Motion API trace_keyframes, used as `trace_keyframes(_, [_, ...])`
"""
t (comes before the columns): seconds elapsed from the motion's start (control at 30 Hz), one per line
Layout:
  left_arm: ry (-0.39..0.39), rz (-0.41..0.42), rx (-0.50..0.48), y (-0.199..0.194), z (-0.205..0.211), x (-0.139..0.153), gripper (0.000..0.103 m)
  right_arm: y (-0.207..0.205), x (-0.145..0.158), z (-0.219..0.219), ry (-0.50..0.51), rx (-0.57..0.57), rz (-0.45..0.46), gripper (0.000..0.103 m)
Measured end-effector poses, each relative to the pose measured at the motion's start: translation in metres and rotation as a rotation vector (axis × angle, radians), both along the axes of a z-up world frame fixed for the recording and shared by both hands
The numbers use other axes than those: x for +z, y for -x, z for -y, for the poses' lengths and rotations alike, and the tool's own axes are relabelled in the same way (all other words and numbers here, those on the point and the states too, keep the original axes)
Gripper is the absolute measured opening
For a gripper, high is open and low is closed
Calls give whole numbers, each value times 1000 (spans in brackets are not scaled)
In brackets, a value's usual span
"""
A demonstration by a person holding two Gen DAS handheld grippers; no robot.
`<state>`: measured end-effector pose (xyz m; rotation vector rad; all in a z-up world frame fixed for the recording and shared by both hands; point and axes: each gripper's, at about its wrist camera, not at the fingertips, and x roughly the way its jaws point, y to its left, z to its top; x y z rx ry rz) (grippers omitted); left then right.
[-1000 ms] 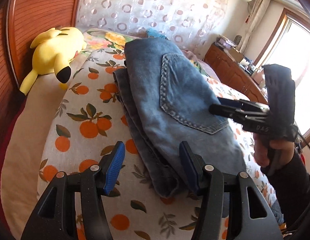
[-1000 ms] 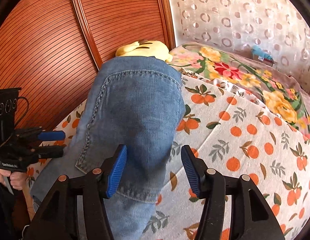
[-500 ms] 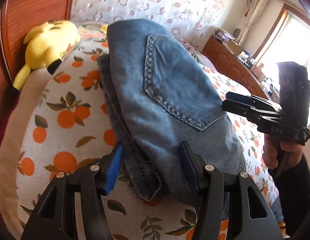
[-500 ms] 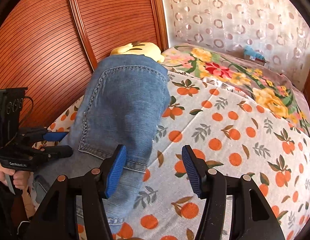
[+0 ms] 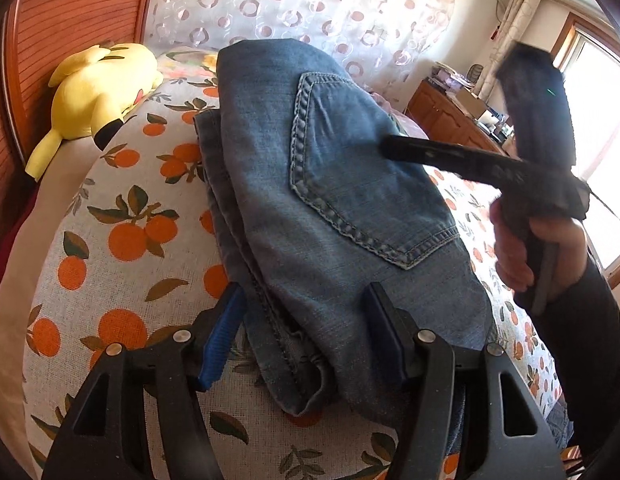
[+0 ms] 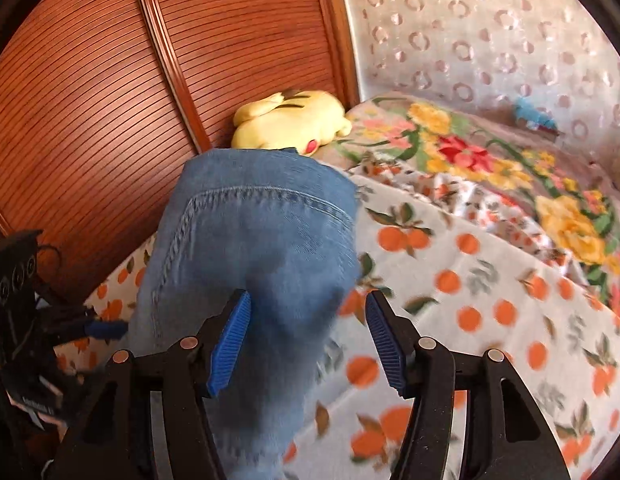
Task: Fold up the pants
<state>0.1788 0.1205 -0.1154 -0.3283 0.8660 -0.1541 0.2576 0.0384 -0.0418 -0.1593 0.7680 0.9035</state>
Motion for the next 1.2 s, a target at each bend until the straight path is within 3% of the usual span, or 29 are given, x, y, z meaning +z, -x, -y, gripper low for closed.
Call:
trace_keyframes(0.07, [44,10,-21,2,-1,-1,52,-11,-7,-6,0,13,-39,67])
trace_keyframes(0.33, [55,27,-52,1,2,1,39,-37,-24,-9,-28,27,-123,67])
trace_keyframes(0.5, [40,45,-62,1,5,8,22,-43,-22,-9,-78,60,-171,33])
trace_keyframes(0.57, [58,50,-47,3,2,10,20,-39,-18,-6,-94,51,-157,25])
trace_keyframes(0.73, [58,103,-60,15,3,19,15,-21,1,-3,-161,53,-68,18])
trace_keyframes(0.87, [84,133,-39,27,-10,31,15,-9,19,-13,-200,76,-20,17])
trace_keyframes(1.2, [35,221,72,60,-82,69,14,7,47,-75,-271,177,34,17])
